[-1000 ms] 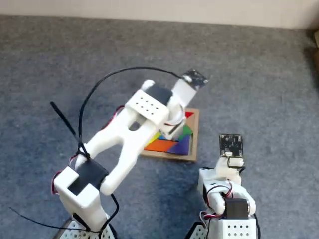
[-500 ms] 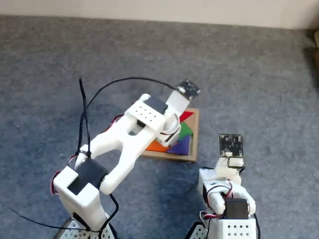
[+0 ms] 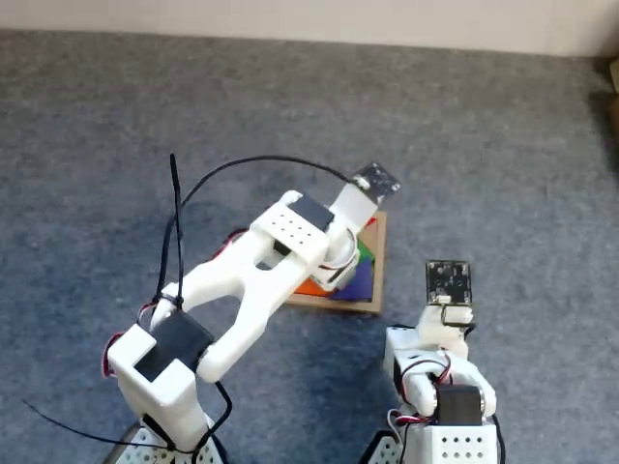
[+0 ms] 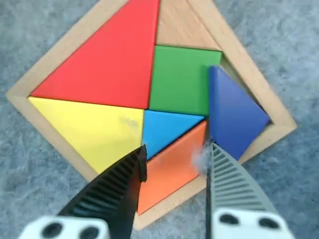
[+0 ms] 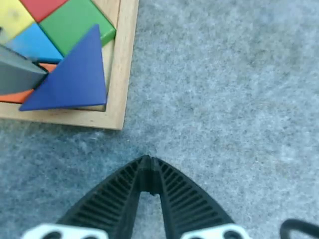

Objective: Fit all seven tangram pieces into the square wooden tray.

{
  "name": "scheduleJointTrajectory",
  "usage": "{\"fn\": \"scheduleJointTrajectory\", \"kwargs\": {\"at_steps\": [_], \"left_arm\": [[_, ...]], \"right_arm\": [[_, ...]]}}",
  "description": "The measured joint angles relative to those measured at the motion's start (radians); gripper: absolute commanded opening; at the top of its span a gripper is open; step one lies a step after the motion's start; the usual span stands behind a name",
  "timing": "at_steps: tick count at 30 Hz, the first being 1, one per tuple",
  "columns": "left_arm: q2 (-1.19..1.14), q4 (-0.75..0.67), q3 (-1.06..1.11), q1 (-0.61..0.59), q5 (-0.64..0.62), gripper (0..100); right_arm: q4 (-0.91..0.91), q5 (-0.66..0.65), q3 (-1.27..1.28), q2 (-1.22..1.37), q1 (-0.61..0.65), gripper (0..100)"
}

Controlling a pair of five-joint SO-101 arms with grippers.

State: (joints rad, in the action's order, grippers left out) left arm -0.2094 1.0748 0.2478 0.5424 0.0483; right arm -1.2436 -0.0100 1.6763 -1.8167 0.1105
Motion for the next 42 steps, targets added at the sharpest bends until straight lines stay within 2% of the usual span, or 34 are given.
{"fn": "scheduleJointTrajectory", "kwargs": {"at_steps": [10, 21, 27, 31, 36, 39, 42], "left_arm": [[0.000, -0.003, 0.000, 0.003, 0.000, 20], [0.000, -0.092, 0.000, 0.012, 0.000, 20], [0.012, -0.092, 0.000, 0.011, 0.000, 20], [0.106, -0.058, 0.003, 0.012, 0.000, 20], [0.261, 0.021, 0.003, 0.009, 0.000, 8], [0.333, 0.044, 0.009, -0.043, 0.000, 1], [0.390, 0.052, 0.034, -0.118, 0.000, 1]], "right_arm": [[0.000, 0.000, 0.000, 0.000, 0.000, 0.5], [0.000, 0.000, 0.000, 0.000, 0.000, 0.5], [0.000, 0.000, 0.000, 0.000, 0.000, 0.5], [0.000, 0.000, 0.000, 0.000, 0.000, 0.5], [0.000, 0.000, 0.000, 0.000, 0.000, 0.5], [0.000, 0.000, 0.000, 0.000, 0.000, 0.5], [0.000, 0.000, 0.000, 0.000, 0.000, 0.5]]}}
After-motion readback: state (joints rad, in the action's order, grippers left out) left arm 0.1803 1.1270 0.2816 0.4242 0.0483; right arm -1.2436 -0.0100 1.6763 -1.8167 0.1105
